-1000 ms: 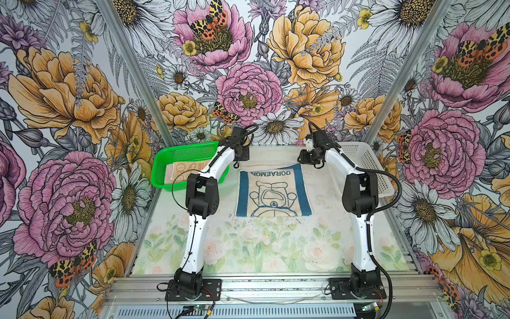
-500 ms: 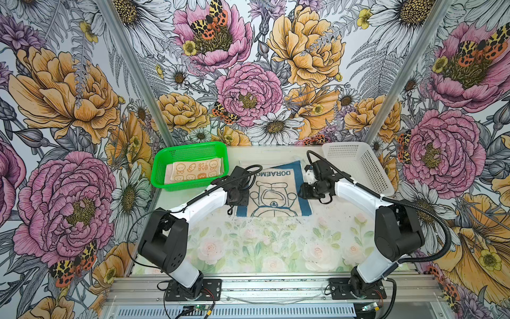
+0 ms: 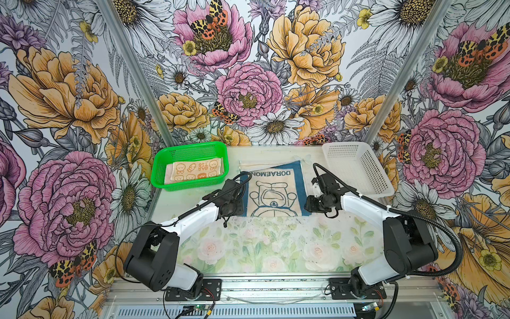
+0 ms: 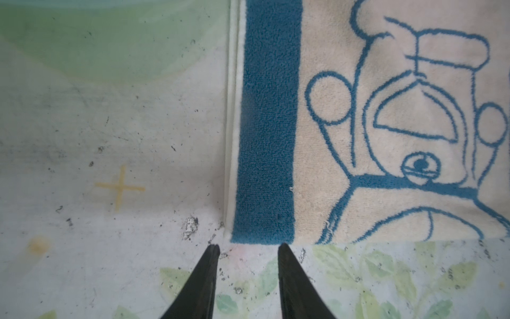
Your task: Fold and stack the towels
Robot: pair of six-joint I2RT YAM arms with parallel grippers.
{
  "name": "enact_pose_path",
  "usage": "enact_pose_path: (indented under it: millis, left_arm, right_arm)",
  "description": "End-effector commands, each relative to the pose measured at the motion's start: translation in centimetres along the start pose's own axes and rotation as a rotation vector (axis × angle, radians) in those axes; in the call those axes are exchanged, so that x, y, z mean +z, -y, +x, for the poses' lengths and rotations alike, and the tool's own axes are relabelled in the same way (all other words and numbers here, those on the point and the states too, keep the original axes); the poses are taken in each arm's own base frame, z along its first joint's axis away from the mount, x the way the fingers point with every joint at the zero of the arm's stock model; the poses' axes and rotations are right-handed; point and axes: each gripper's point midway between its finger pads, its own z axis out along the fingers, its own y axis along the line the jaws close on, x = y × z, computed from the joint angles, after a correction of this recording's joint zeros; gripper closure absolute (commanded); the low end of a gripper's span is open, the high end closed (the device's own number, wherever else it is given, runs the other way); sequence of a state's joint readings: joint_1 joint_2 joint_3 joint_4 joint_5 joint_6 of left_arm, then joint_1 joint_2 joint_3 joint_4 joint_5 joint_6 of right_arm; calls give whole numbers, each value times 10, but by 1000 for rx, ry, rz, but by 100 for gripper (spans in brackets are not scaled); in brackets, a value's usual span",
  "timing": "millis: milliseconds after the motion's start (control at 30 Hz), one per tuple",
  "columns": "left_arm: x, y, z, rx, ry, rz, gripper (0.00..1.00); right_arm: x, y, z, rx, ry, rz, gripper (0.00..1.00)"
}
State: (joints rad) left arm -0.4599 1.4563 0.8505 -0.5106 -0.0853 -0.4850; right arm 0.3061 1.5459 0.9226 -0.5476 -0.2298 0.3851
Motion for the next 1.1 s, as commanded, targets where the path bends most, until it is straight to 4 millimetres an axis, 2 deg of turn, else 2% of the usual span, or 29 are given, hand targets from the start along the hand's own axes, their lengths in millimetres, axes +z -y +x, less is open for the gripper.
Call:
enact_pose_path:
  millis: [0,267,367,567,667,867,1033,1067]
  left_arm:
    - [10,2,-18,-41,34,31,62]
    - [30,8,-24,-44,11,55,64]
    - [35,10,-25,-45,6,59,64]
    - [42,13,-24,-43,-10,64,65]
    - [42,14,-23,-41,-12,66,69]
    - [42,15,-21,-39,-14,66,81]
    - [38,19,-22,-36,-4,75,94]
    - [36,20,-23,-35,1,77,95]
  right_arm:
    - [8,1,-6,2,11,-9,57]
    - [4,16,-15,8,56,53,57]
    - [9,21,-14,21,42,51,57]
    - [21,19,-11,24,8,12,57]
    - [24,14,-11,25,-3,-16,60]
    - [21,9,-10,20,2,-38,73]
    - [19,8,-8,20,3,-48,100]
    - [18,7,-7,20,2,-51,100]
